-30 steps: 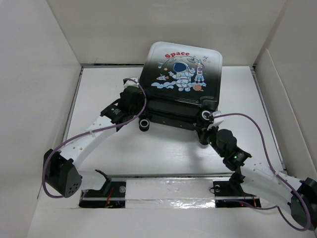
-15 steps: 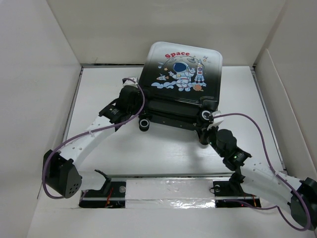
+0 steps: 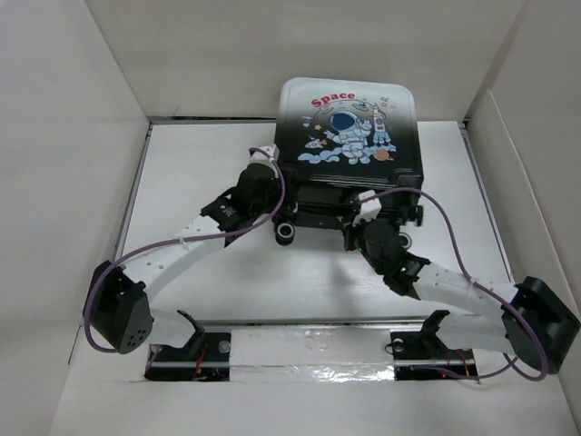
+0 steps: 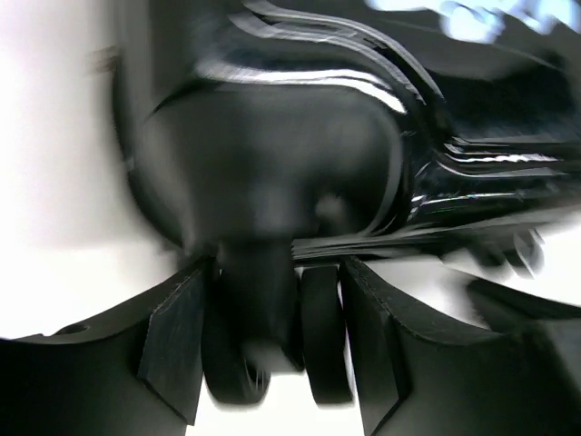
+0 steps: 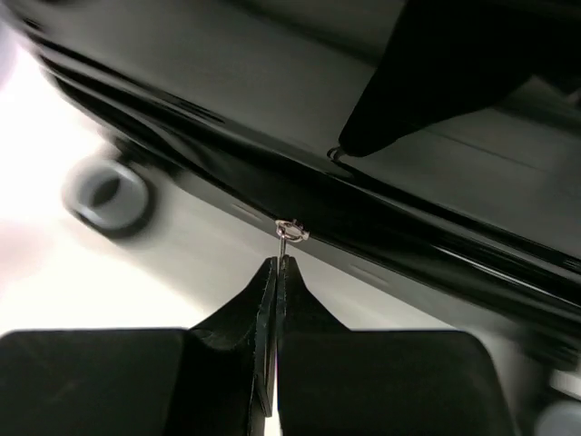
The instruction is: Pack the luggage
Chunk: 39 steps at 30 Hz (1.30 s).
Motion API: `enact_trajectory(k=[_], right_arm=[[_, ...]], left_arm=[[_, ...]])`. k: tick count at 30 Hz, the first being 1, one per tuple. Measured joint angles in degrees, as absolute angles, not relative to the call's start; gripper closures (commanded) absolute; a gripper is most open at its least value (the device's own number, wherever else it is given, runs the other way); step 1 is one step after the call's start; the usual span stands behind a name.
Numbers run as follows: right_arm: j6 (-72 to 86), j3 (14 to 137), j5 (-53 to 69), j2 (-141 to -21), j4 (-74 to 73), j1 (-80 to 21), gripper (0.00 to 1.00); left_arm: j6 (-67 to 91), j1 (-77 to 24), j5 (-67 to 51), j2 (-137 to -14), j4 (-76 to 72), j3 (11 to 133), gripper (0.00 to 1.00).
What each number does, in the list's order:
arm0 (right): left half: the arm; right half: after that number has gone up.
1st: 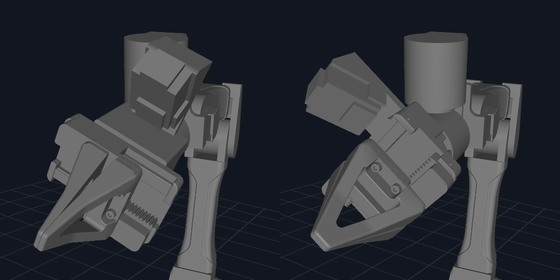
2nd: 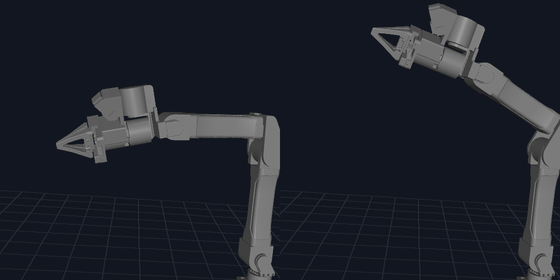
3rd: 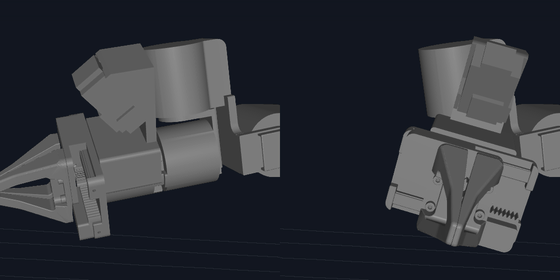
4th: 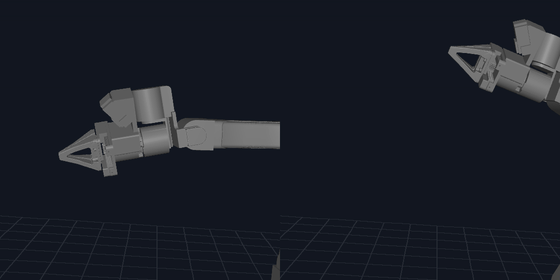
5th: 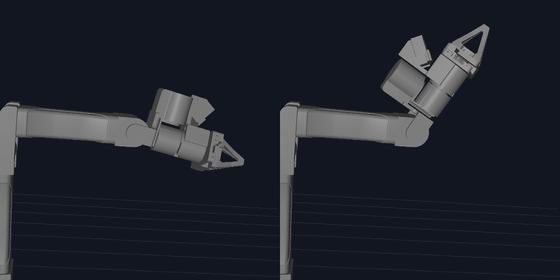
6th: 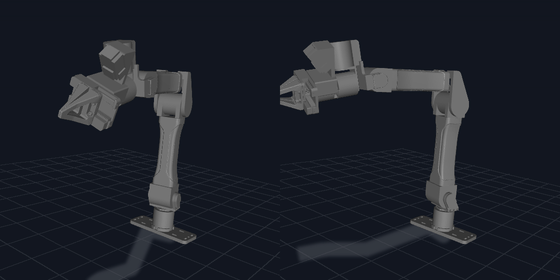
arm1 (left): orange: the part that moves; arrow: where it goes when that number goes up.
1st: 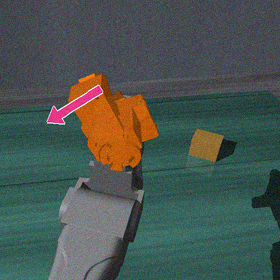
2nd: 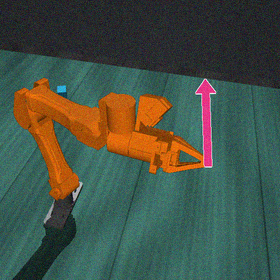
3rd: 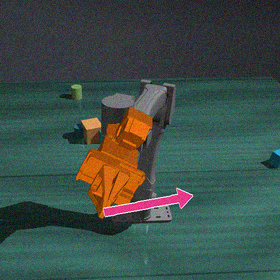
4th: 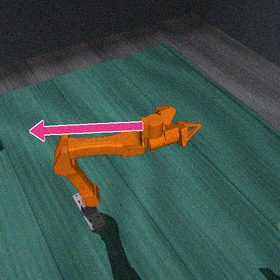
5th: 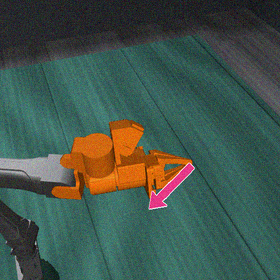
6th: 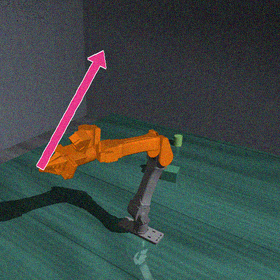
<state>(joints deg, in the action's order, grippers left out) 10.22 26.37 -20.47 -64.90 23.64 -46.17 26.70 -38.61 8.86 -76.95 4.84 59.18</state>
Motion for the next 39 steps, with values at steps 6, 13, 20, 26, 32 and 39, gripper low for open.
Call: enact_trajectory(k=[6,13,20,26,32,39], right_arm=[[10.7,31.2,-15.4,-72.0,26.2,-52.4,1.00],[14.9,32.4,-11.8,-80.7,37.8,-53.5,1.00],[24.6,32.2,-10.9,-92.9,57.5,-55.0,1.00],[30.7,32.4,-11.7,-102.5,72.5,-56.1,1.00],[36.1,33.6,-11.1,-106.7,78.1,-56.8,0.57],[39.2,26.4,-3.6,-90.7,70.6,-60.4,0.19]], left_arm=[[38.7,-44.9,-3.4,-78.1,-3.6,56.5,1.00],[46.0,-42.7,-5.1,-73.3,-21.0,44.4,1.00],[53.8,-41.9,0.0,-68.0,-37.3,32.1,1.00],[60.4,-41.9,2.1,-67.7,-47.6,26.5,1.00],[63.0,-41.9,4.1,-66.9,-50.1,24.8,1.00],[63.4,-44.8,-5.2,-61.4,-42.2,24.8,1.00]])
